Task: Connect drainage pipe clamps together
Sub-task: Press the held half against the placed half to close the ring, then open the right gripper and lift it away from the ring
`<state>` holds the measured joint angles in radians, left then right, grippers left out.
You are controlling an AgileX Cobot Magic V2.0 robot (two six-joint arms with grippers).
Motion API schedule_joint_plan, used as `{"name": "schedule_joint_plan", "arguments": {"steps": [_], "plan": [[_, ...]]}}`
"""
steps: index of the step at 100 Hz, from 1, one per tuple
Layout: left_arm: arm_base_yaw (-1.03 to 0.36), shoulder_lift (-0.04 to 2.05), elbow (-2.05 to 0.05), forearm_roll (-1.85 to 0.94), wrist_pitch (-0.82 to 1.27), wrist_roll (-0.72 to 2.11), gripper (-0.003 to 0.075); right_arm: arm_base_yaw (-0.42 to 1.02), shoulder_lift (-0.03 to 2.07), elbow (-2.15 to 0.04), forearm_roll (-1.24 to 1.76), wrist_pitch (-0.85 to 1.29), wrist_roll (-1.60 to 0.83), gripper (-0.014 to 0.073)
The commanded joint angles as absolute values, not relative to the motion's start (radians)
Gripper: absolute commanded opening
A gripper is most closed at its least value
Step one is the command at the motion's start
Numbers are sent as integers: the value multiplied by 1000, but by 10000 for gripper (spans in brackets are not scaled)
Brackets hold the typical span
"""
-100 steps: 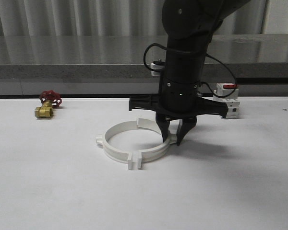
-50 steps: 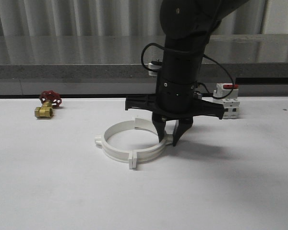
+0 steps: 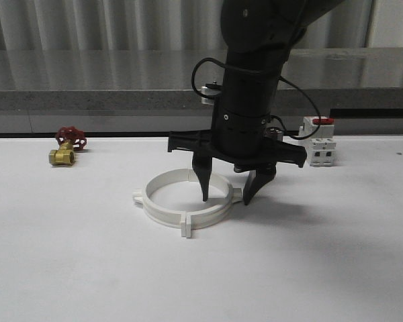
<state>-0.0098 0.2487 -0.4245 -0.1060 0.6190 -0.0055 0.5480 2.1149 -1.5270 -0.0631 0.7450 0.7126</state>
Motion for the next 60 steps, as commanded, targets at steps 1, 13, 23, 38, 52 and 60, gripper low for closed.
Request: {"name": "schedule_joint_plan", "arguments": {"steps": [1,13,23,38,52,60], "plan": [[-9,257,-450,-119,551,-8,-20,546,2060,-1546,-76,754,700,461],[-9,257,-450,-119,551,-8,-20,539,2028,-1546,-93,764,699,461],[-9,257,-450,-119,551,-8,-20,534,1988,-1546,-97,770,677,461],[-9,257,-450,-119,551,-8,-20,532,1901,-1546,-97,770,623,461],[-9,257,-450,-119,551,-8,-20,532,1794,-1546,-97,778,560,461],[-9,257,-450,-119,551,-8,-20,532,1726,-1546,-114,800,514,461]]}}
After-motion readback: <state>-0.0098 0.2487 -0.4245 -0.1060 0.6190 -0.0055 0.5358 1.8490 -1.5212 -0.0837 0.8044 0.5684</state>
